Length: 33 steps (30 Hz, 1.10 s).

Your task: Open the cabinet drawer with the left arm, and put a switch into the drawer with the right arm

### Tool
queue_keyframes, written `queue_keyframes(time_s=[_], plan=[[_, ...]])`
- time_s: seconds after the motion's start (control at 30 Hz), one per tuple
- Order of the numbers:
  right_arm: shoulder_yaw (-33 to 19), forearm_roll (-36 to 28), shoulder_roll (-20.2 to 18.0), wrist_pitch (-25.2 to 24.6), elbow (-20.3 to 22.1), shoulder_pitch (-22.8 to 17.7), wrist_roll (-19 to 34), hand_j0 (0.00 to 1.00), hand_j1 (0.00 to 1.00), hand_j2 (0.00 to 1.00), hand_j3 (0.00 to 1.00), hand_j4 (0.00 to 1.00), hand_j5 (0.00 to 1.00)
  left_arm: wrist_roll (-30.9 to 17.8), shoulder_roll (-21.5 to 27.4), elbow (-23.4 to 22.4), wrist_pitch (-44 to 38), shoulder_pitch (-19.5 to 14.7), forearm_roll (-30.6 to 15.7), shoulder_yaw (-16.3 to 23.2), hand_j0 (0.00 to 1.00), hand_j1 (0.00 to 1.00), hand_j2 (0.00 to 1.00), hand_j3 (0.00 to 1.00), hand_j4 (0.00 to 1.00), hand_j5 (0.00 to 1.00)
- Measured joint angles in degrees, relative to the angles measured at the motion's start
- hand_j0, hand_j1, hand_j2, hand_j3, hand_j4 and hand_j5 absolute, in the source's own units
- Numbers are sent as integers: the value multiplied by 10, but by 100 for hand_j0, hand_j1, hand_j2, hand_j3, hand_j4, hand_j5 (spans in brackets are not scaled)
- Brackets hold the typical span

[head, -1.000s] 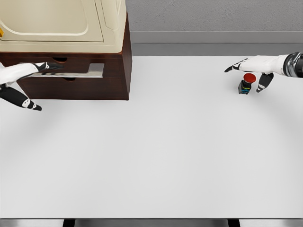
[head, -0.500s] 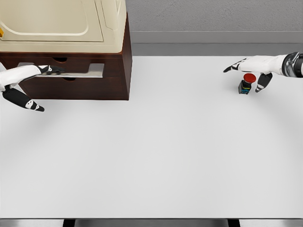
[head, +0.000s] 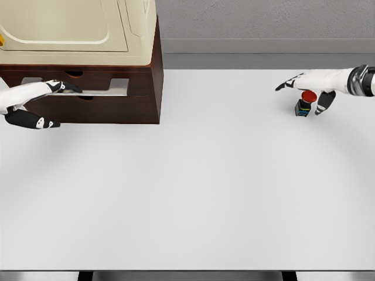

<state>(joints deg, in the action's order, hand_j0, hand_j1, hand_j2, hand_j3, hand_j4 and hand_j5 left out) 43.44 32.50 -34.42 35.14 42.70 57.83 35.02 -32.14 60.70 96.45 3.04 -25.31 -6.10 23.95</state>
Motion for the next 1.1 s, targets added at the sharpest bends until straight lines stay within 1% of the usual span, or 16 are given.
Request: queue_keyframes(time_s=[0.17,0.33,0.67,0.87,1.1], plan=[[0,0,0,0,0,0,0,100,100,100,100,100,100,-1,11,7,7,1,3,6,69,69,69,69,69,69],[1,0,0,0,-1,0,0,100,100,100,100,100,100,4,34,19,22,5,-1,13,69,69,69,69,69,69],[1,0,0,0,-2,0,0,100,100,100,100,100,100,4,72,30,54,14,-43,17,70,70,70,70,70,70],[1,1,0,0,-2,0,0,100,100,100,100,100,100,-1,80,37,54,18,-76,14,70,70,70,70,70,70],[5,1,0,0,-3,0,0,100,100,100,100,100,100,-8,89,38,69,18,-76,18,70,70,70,70,70,70]])
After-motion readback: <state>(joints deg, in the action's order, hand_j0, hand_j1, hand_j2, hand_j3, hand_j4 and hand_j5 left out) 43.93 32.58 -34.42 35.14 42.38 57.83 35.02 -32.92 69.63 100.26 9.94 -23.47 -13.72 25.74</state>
